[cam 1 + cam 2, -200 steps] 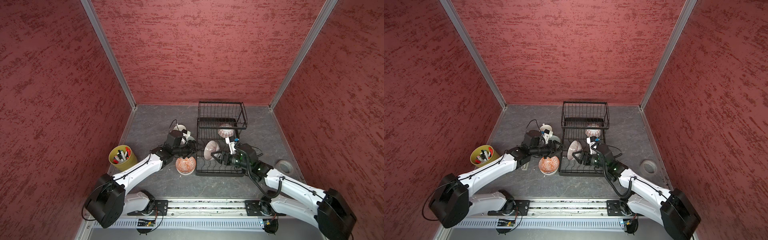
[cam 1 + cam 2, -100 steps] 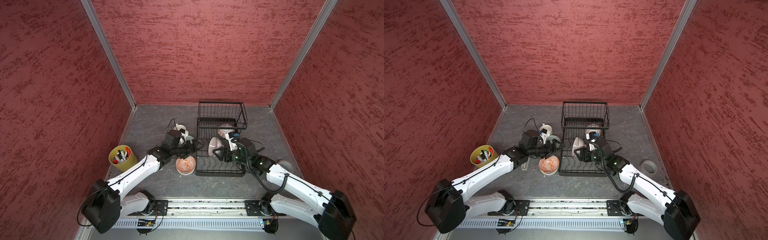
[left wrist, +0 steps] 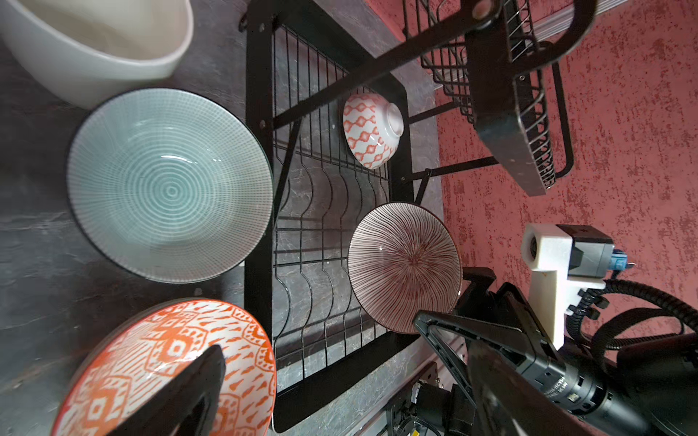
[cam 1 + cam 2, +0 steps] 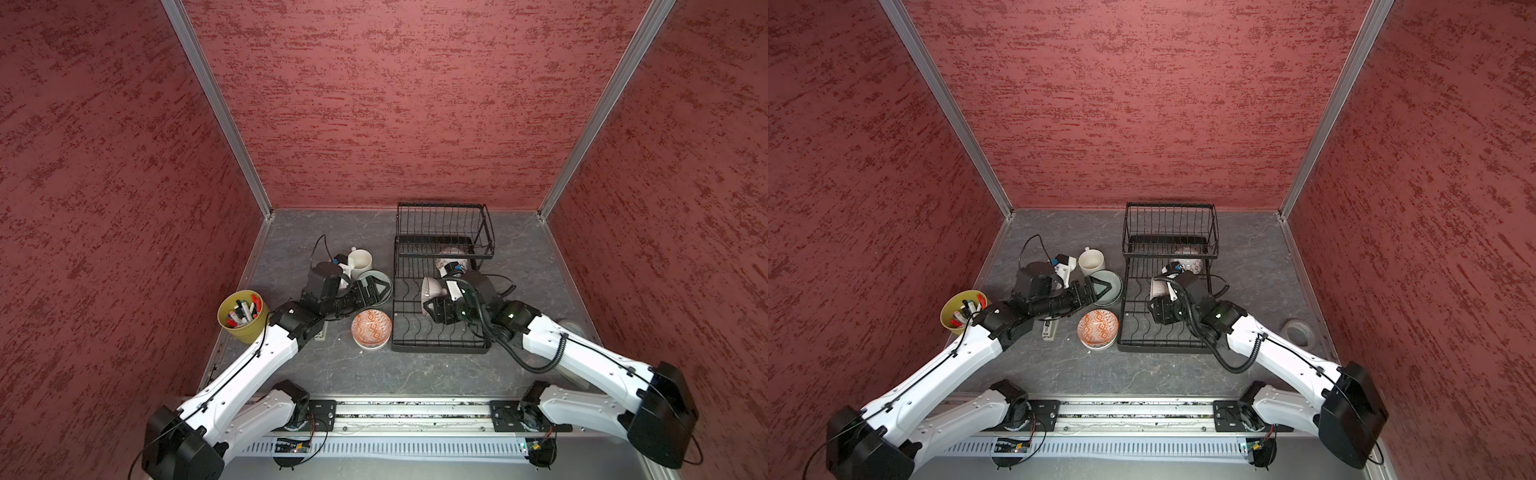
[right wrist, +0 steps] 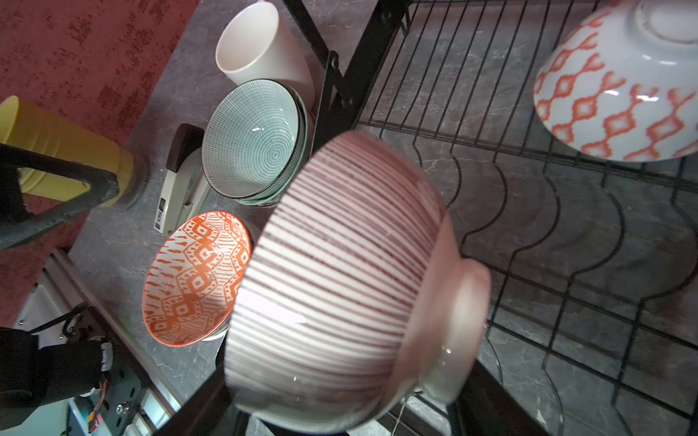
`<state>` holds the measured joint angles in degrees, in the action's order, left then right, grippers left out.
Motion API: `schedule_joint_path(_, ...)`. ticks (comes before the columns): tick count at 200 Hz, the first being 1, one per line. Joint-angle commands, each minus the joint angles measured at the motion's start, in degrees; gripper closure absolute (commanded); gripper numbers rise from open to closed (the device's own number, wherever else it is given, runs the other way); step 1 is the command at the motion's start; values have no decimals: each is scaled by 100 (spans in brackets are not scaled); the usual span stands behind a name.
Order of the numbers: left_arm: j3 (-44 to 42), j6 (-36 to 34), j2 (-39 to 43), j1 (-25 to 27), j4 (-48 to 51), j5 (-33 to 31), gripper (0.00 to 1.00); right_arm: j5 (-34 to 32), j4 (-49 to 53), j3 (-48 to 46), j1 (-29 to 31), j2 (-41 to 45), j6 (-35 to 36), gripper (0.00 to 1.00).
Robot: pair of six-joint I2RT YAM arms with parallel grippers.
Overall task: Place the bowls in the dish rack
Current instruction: 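Open and withdraw the left gripper while the right carries the bowl over the rack, then lower the red-striped bowl rim-down into the far end of the rack with the right gripper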
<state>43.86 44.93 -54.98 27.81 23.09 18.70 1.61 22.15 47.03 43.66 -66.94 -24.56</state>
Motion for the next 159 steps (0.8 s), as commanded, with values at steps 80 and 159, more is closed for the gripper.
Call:
schedule_joint_path(80,-185,-208,531,-548,321,24,0,-2117,523,964,577,-925,959,35)
schedule_joint_path(159,-356,-247,703,-814,334,105,0,-3346,335,1316,1002,-1603,1679,35)
